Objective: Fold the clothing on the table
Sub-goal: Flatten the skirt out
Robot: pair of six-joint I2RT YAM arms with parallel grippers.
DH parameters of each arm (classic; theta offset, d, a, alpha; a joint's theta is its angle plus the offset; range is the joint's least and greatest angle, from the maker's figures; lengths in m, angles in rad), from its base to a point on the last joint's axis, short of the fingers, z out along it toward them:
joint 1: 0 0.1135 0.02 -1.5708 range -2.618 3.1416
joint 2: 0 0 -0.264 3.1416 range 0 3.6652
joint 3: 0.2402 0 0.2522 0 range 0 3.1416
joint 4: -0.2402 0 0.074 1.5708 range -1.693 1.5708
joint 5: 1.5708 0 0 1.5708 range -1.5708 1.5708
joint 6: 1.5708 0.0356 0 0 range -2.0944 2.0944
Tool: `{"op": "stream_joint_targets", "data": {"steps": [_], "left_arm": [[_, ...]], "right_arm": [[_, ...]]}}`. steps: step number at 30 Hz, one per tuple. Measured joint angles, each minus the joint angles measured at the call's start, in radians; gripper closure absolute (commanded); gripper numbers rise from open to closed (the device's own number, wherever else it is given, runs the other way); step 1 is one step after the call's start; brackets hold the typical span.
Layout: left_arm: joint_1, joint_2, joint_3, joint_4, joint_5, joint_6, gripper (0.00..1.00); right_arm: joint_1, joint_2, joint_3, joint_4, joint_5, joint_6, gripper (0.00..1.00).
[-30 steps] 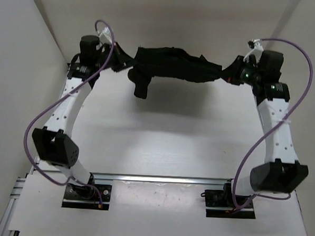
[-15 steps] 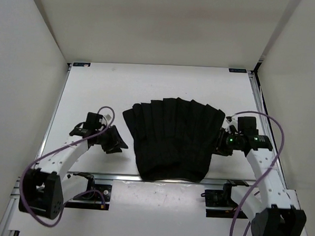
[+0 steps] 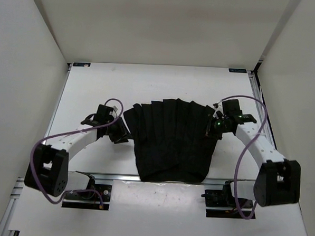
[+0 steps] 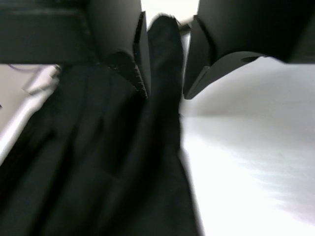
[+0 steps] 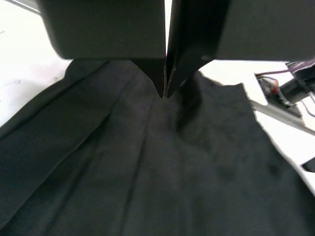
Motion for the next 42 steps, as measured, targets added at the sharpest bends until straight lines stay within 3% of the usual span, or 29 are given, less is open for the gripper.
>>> {"op": "stream_joint_targets", "data": {"steps": [5,14,26,31,36,39,42], "left_arm": [[-0.062,0.152,0.039,0.043,-0.110,-0.024,0.59],[-0.140,0.405,0.243,0.066,-0.190,-0.032,0.65],[-0.071,0.686,0.605,0.054,-0.215,-0.002,0.66],[-0.069,0.658,0.580,0.053,-0.220,0.002,0.63],[-0.067,0.482,0.480,0.020,-0.204,0.002,0.62],[-0.062,0.368,0.458,0.022,-0.182,0.002,0.61],[-0.058,0.268,0.411,0.029,-0.170,0.003,0.59]], "right_arm": [[0.006,0.153,0.017,0.021,0.044,-0.005,1.00],[0.006,0.304,0.033,-0.012,0.079,-0.031,1.00],[-0.017,0.418,0.222,-0.084,0.131,-0.060,1.00],[0.011,0.377,0.182,-0.126,0.171,-0.054,1.00],[-0.038,0.355,0.093,-0.157,0.193,-0.058,1.00],[-0.093,0.439,0.122,-0.169,0.198,-0.072,1.00],[-0.126,0.583,0.257,-0.190,0.208,-0.091,1.00]]}}
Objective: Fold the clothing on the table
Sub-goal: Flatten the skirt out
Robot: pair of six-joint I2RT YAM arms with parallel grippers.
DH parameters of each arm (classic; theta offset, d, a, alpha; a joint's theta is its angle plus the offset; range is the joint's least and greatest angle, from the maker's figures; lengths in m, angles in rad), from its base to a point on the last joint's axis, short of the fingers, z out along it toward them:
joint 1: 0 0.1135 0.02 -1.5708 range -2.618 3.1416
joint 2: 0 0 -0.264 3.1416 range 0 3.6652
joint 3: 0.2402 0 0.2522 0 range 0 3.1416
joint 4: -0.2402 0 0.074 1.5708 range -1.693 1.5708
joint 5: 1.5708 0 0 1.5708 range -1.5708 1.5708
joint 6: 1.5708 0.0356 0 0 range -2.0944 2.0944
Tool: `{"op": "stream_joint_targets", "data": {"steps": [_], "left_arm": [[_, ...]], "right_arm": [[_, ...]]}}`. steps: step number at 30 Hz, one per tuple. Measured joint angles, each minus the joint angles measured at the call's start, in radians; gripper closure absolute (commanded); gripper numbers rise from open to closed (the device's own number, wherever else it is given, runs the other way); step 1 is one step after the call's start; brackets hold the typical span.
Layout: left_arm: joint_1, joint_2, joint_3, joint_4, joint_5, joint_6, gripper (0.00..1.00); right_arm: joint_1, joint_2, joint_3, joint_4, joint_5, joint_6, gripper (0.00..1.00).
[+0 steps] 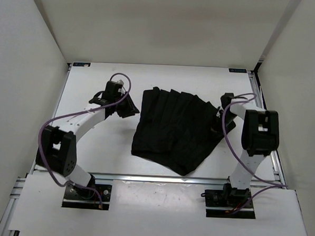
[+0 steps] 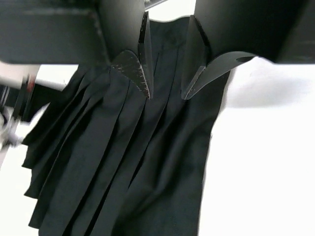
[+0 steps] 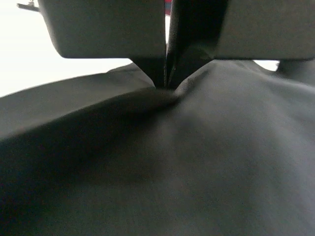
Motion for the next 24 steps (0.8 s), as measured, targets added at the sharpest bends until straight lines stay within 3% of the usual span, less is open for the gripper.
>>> {"op": "stream_joint_targets", "data": {"steps": [6,10,17,24], "left_arm": [[0.011,-0.113,-0.187,-0.009,0.002,-0.001,0.56],[0.018,-0.122,-0.283,-0.032,0.003,-0.002,0.55],[-0.002,-0.141,-0.318,-0.037,0.004,-0.008,0.55],[-0.021,-0.161,-0.358,-0.026,0.016,-0.014,0.53]], "right_arm": [[0.002,0.258,0.429,0.006,-0.006,-0.032,1.00],[0.006,0.321,0.575,0.088,-0.037,-0.044,1.00],[0.016,0.269,0.544,0.179,-0.101,-0.013,1.00],[0.062,0.016,0.297,0.145,-0.044,-0.024,1.00]]}}
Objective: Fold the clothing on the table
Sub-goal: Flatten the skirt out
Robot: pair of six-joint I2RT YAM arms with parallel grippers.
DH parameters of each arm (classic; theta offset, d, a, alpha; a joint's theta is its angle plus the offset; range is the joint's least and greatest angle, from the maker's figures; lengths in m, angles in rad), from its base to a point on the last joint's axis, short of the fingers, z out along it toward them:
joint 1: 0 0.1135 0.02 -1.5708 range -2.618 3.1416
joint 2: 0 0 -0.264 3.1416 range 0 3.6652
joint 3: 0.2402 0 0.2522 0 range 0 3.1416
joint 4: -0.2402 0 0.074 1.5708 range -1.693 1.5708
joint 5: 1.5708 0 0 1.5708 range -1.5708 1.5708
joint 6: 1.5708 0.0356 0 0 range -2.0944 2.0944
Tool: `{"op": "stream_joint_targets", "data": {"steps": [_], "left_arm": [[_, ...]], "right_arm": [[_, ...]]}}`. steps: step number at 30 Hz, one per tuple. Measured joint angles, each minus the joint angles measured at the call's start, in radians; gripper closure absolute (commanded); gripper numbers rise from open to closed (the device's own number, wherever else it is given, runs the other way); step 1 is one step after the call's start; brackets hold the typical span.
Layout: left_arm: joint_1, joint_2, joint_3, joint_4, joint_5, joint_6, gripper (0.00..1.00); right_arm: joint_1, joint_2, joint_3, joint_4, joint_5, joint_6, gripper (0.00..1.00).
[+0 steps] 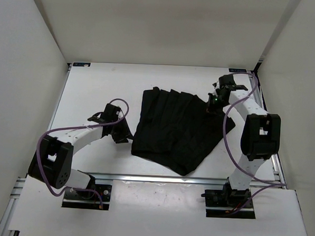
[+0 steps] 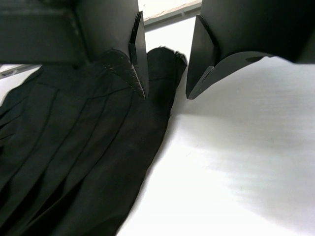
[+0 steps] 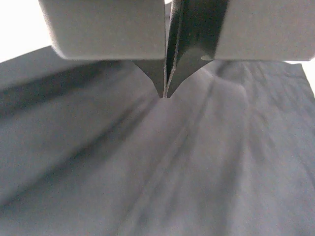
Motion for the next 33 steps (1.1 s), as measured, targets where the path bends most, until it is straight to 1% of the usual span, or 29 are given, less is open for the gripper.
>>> {"op": "stream_joint_targets", "data": {"steps": [3,6,10,12,13,14,15,16,18,21,27,31,33], "left_arm": [[-0.020,0.000,-0.005,-0.023,-0.014,0.005,0.52],[-0.030,-0.003,-0.036,-0.009,-0.010,0.002,0.53],[-0.049,0.000,-0.095,0.006,0.016,-0.018,0.52],[-0.068,0.003,-0.097,0.024,0.024,-0.023,0.55],[-0.073,0.007,-0.102,0.041,0.033,-0.029,0.59],[-0.075,0.011,-0.112,0.064,0.047,-0.036,0.73],[-0.076,0.013,-0.126,0.093,0.062,-0.047,0.94],[-0.075,0.019,-0.145,0.124,0.081,-0.061,1.00],[-0.069,0.028,-0.162,0.169,0.127,-0.089,1.00],[-0.071,0.053,-0.150,0.187,0.151,-0.112,1.00],[-0.076,0.107,-0.038,0.154,0.146,-0.118,1.00],[-0.084,0.091,-0.006,0.160,0.140,-0.119,1.00],[-0.084,0.080,-0.019,0.160,0.140,-0.122,1.00]], "right_arm": [[-0.002,-0.058,-0.089,-0.017,0.016,-0.003,1.00],[-0.013,-0.089,-0.147,-0.029,0.033,-0.005,1.00],[-0.025,-0.124,-0.173,-0.052,0.056,-0.011,1.00],[-0.028,-0.145,-0.173,-0.060,0.067,-0.016,1.00],[-0.029,-0.158,-0.173,-0.063,0.073,-0.018,1.00],[-0.029,-0.171,-0.174,-0.068,0.076,-0.020,1.00],[-0.029,-0.183,-0.173,-0.073,0.079,-0.021,1.00],[-0.029,-0.197,-0.173,-0.077,0.082,-0.021,1.00],[-0.029,-0.223,-0.176,-0.087,0.089,-0.022,1.00],[-0.029,-0.264,-0.198,-0.105,0.098,-0.021,1.00],[-0.029,-0.337,-0.357,-0.149,0.127,-0.014,1.00],[-0.029,-0.334,-0.468,-0.153,0.131,-0.009,1.00],[-0.030,-0.307,-0.486,-0.157,0.134,-0.008,1.00]]}}
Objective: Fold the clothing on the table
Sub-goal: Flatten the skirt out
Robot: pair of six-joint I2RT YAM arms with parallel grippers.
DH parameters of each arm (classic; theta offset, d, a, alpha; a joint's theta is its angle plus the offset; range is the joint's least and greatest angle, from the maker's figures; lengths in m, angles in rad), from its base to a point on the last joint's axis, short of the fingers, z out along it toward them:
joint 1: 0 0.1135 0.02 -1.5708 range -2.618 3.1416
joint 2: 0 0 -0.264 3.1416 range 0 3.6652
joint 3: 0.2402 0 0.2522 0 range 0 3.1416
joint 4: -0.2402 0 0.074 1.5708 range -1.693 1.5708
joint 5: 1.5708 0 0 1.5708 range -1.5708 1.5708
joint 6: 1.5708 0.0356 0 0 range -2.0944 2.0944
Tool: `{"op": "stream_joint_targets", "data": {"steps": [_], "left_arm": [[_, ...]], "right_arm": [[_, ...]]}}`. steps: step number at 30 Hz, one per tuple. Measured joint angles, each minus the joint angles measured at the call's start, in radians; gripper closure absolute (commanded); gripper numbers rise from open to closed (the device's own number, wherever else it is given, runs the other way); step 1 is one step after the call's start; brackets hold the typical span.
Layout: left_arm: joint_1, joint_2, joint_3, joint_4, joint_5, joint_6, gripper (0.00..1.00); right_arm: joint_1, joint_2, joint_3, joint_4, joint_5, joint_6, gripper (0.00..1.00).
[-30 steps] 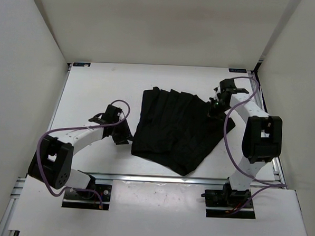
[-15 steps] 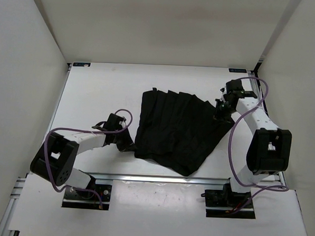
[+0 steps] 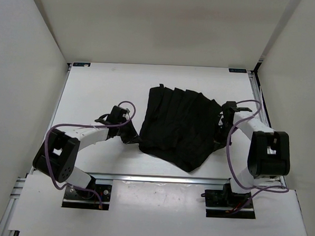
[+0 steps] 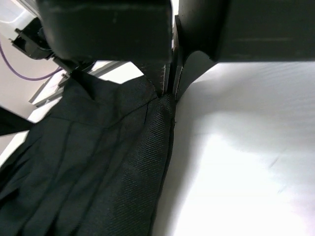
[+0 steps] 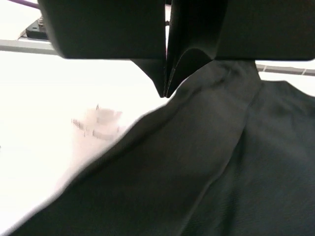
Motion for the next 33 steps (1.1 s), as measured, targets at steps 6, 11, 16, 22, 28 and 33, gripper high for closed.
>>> {"op": "stream_joint_targets", "data": {"steps": [6,11,16,22,28,33], "left_arm": [[0.019,-0.027,-0.069,-0.023,0.000,-0.004,1.00],[0.058,-0.076,-0.102,-0.042,0.001,-0.004,1.00],[0.077,-0.092,-0.104,-0.042,0.000,-0.005,1.00],[0.077,-0.082,-0.103,-0.040,0.000,-0.005,1.00],[0.071,-0.041,-0.087,-0.028,0.001,-0.006,1.00],[0.069,-0.034,-0.083,-0.018,0.003,-0.009,1.00]], "right_arm": [[-0.001,0.245,0.112,-0.010,-0.005,-0.011,1.00],[0.010,0.444,0.394,-0.072,-0.032,-0.013,1.00],[0.042,0.521,0.573,0.039,-0.025,-0.029,0.93],[0.091,0.385,0.528,0.091,-0.084,-0.120,0.53],[0.292,0.106,0.371,0.053,-0.071,-0.212,0.45],[0.453,0.072,0.313,0.037,-0.045,-0.217,0.46]]}}
